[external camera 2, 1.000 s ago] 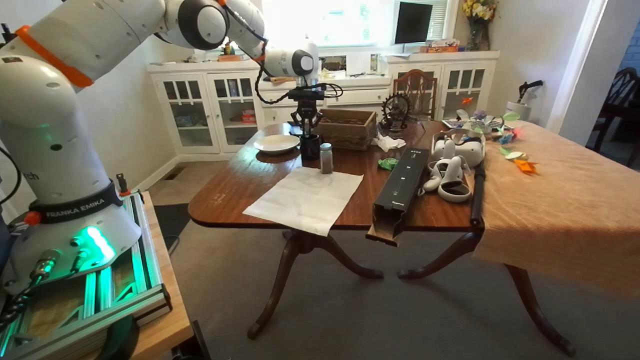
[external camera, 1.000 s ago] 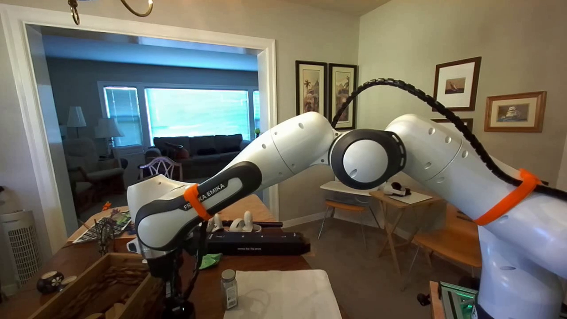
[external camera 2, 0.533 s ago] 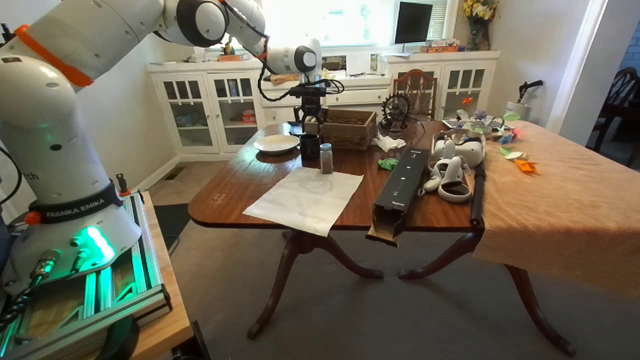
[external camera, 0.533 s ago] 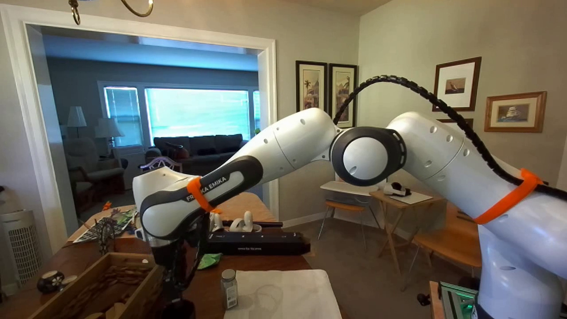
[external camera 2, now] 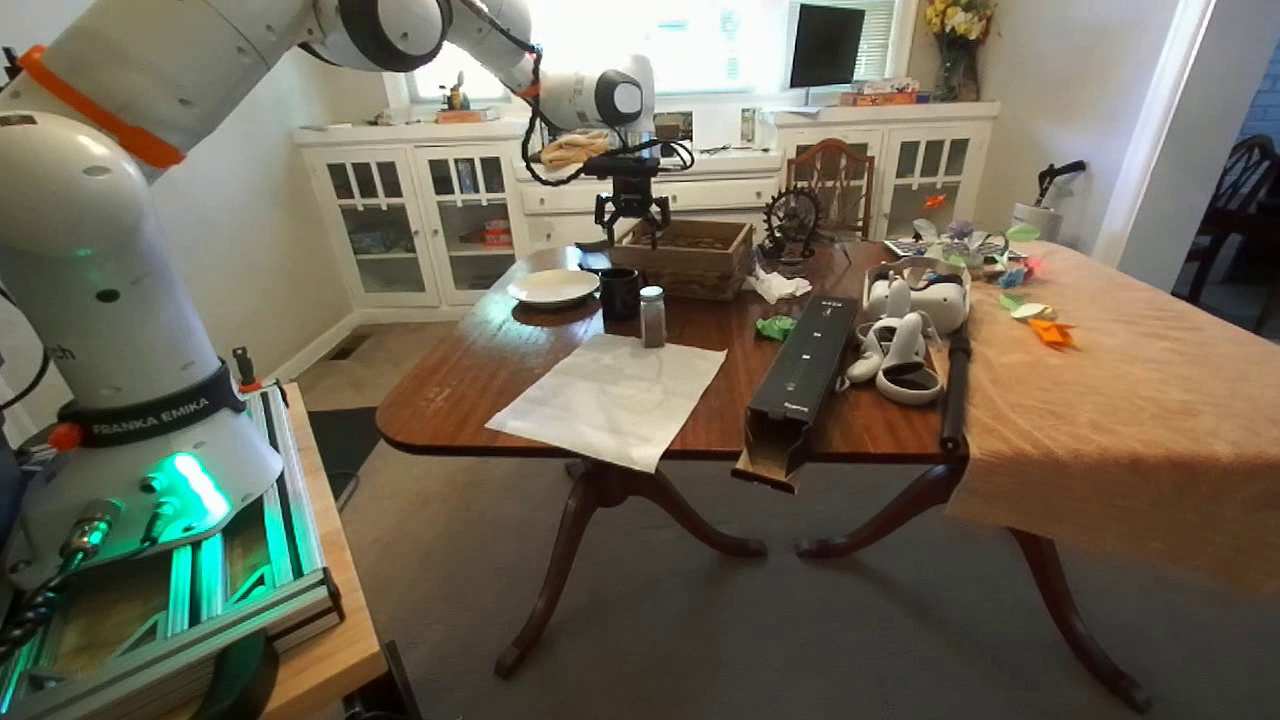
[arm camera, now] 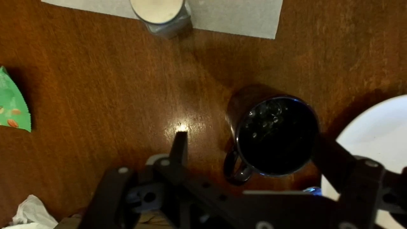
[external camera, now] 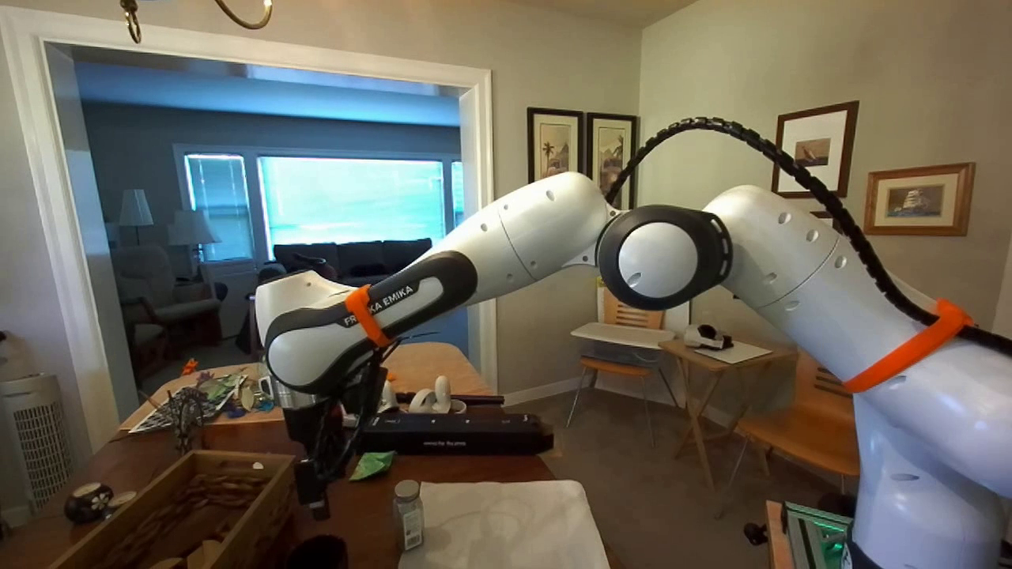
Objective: Put the white object in the basket then move the basket forwards.
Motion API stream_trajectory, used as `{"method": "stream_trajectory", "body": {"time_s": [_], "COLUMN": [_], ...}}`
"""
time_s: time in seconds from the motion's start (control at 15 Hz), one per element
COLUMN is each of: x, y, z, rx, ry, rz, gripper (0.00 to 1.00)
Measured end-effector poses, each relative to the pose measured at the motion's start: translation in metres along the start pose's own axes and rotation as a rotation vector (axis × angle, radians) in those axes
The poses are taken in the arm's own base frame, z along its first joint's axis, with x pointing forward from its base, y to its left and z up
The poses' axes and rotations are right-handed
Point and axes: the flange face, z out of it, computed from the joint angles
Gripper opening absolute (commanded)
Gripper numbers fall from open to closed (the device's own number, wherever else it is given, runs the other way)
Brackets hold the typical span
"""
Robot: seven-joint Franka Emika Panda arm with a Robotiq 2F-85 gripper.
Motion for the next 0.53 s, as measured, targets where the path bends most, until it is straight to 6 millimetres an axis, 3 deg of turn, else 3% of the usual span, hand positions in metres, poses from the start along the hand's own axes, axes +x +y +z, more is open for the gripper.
{"method": "stream_trajectory", "body": {"time_s": [0.33, 0.53], "x": [0.000, 0.002], "y": [0.001, 0.012], "z": [0.001, -0.005], "rx": [-0.001, -0.034], "ry": [-0.001, 0.044], "rz": [0.010, 0.134], "gripper": [1.00, 1.00]}}
